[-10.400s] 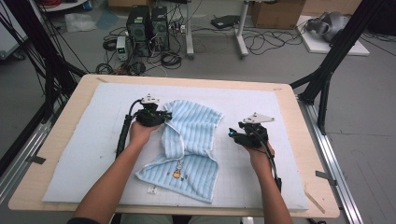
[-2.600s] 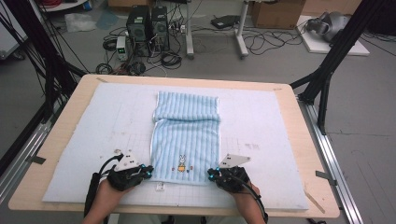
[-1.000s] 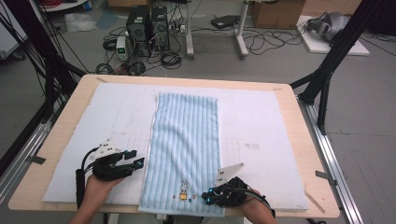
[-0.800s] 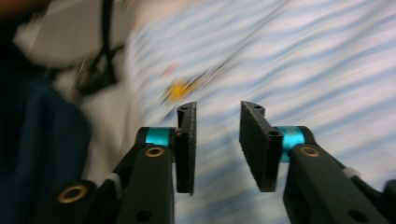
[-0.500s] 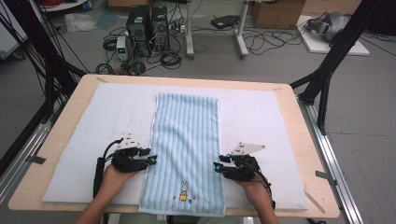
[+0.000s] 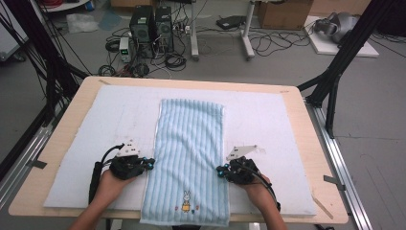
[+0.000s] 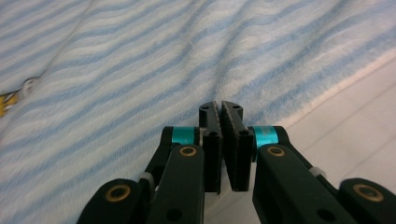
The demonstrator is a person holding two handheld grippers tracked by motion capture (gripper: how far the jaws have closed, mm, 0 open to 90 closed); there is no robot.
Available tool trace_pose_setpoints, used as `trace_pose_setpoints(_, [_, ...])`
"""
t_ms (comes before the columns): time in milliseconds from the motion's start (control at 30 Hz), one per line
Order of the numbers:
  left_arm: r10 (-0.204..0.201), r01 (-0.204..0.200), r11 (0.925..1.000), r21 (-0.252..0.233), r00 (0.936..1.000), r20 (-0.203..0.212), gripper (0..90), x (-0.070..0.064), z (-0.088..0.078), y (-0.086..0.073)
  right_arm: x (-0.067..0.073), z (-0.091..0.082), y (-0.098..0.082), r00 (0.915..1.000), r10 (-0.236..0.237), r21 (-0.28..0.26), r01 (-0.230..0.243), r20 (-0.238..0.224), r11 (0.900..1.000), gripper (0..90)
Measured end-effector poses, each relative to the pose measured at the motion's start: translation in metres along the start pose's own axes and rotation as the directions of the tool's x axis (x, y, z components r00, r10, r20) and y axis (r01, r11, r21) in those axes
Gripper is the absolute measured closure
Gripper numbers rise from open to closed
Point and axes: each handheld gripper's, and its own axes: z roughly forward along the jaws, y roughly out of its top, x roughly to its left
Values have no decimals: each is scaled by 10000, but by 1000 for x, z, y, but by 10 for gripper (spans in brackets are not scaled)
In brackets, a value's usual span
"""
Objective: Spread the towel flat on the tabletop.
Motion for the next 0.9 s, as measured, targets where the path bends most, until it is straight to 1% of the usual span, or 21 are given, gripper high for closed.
trace_pose_setpoints(100, [-10,6,10000,94,9993,376,868,-6,-6,-5,3,-6,-4,9967,-136,307,161,-804,9994,865])
trace_pose_setpoints(133, [69,-77,9998,167,9988,478,867,-8,-9,-7,4,-7,-5,9946,-256,436,301,-1008,9986,865])
trace_pose_setpoints(167, [51,-60,9998,165,9983,575,867,-10,-11,-9,5,-8,-6,9924,-298,530,363,-1194,9979,862])
trace_pose_setpoints(200, [104,-115,9998,176,9980,630,866,-12,-13,-11,6,-9,-6,9912,-305,580,382,-1287,9976,855])
trace_pose_setpoints(233, [117,-128,9998,167,9978,648,864,-13,-15,-12,6,-9,-6,9908,-355,530,427,-1305,9977,838])
trace_pose_setpoints(267, [117,-123,9999,84,9977,666,858,-13,-16,-12,6,-9,-6,9903,-314,402,372,-1355,9985,803])
trace_pose_setpoints(300, [85,-84,10000,-22,9979,647,832,-13,-17,-12,4,-10,-5,9905,-256,100,272,-1348,9996,759])
trace_pose_setpoints(333, [-9,19,9998,-184,9986,526,776,-11,-17,-11,3,-10,-4,9914,-153,-115,139,-1303,9998,726])
trace_pose_setpoints(367, [-117,129,9995,-296,9991,407,691,-9,-17,-9,0,-11,-3,9932,-3,-427,-47,-1160,9991,677])
trace_pose_setpoints(400, [-266,279,9985,-481,9992,283,632,-8,-17,-8,-1,-11,-1,9956,78,-613,-136,-929,9980,645])
trace_pose_setpoints(433, [-323,334,9972,-667,9993,178,593,-5,-17,-6,-2,-12,1,9978,236,-870,-290,-616,9958,620])
trace_pose_setpoints(467, [-372,377,9956,-860,9993,71,578,-1,-17,-3,-4,-12,2,9988,309,-1066,-348,-381,9937,599])
trace_pose_setpoints(500, [-419,416,9943,-986,9991,-6,557,1,-16,-2,-5,-12,5,9991,423,-1246,-423,-23,9913,579])
trace_pose_setpoints(567, [-586,562,9899,-1304,9982,-143,537,8,-16,4,-9,-11,9,9970,556,-1490,-470,542,9877,579])
trace_pose_setpoints(600, [-685,645,9884,-1372,9973,-250,532,14,-14,9,-11,-9,11,9952,632,-1569,-509,745,9863,582])
trace_pose_setpoints(633, [-748,699,9873,-1429,9968,-291,528,18,-13,12,-14,-5,15,9915,704,-1593,-523,1097,9858,604])
trace_pose_setpoints(700, [-961,892,9845,-1513,9946,-390,529,29,-9,21,-18,3,20,9872,748,-1594,-519,1411,9858,653])
trace_pose_setpoints(733, [-1061,984,9831,-1541,9934,-429,529,34,-6,25,-20,8,23,9857,737,-1537,-502,1513,9868,674])
trace_pose_setpoints(800, [-1243,1136,9795,-1666,9907,-553,530,43,-2,32,-23,18,27,9881,709,-1328,-526,1366,9897,700])
trace_pose_setpoints(867, [-1251,1136,9805,-1602,9901,-639,531,48,2,37,-22,27,29,9912,504,-1045,-377,1222,9938,731])
trace_pose_setpoints(900, [-1228,1108,9807,-1610,9902,-665,532,51,4,39,-21,30,29,9913,366,-853,-258,1267,9960,747])
